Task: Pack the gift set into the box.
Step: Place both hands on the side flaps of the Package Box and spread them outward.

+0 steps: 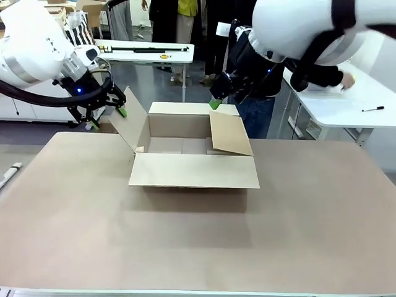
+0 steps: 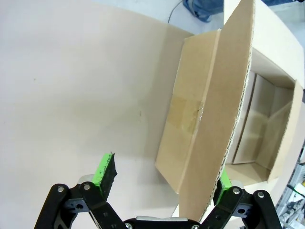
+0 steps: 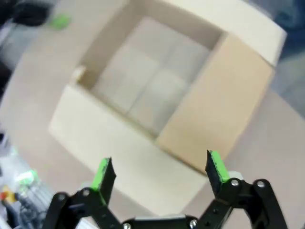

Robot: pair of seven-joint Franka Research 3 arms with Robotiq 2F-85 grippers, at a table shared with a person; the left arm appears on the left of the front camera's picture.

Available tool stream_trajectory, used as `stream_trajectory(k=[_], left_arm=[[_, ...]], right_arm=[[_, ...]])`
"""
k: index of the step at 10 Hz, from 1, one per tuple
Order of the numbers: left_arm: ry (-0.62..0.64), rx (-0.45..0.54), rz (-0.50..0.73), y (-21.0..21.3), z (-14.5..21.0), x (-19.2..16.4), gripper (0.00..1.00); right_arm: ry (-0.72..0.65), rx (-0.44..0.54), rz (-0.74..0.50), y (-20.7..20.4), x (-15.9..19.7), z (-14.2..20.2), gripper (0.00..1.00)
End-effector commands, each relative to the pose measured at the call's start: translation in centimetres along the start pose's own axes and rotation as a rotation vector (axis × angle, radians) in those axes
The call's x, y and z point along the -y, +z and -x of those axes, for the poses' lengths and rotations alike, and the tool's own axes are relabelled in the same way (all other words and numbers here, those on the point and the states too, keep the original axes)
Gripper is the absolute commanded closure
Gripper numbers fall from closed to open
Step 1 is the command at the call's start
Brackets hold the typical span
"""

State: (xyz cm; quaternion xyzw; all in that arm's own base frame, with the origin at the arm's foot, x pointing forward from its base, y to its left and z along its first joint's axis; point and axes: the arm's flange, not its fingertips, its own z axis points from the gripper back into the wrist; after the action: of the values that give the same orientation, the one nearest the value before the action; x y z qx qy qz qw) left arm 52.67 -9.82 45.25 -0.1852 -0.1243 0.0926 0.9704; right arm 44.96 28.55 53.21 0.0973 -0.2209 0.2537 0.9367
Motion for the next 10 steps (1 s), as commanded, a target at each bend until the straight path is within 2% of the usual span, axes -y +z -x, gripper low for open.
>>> stream_trajectory(k=[1,2,5,8,10], left_arm=[[0.003,0.010,-0.016,0.1,0.2,-0.1,0.00],[0.003,0.010,-0.016,0.1,0.2,-0.1,0.00],[0.003,0.010,-0.016,0.1,0.2,-0.1,0.00],[0.003,0.010,-0.016,0.1,0.2,-0.1,0.00],[0.003,0.010,-0.016,0.1,0.2,-0.1,0.00]], right_arm=[[-0.292,-0.113,0.420,-6.4,-3.6,-5.0,0.00],[-0.293,-0.131,0.531,-8.9,-4.6,-6.6,0.00],[-0.261,-0.272,0.583,-15.1,-6.0,-7.3,0.00],[-0.270,-0.267,0.531,-18.3,-7.0,-7.2,0.00],[-0.254,-0.221,0.517,-19.2,-7.5,-7.1,0.00]])
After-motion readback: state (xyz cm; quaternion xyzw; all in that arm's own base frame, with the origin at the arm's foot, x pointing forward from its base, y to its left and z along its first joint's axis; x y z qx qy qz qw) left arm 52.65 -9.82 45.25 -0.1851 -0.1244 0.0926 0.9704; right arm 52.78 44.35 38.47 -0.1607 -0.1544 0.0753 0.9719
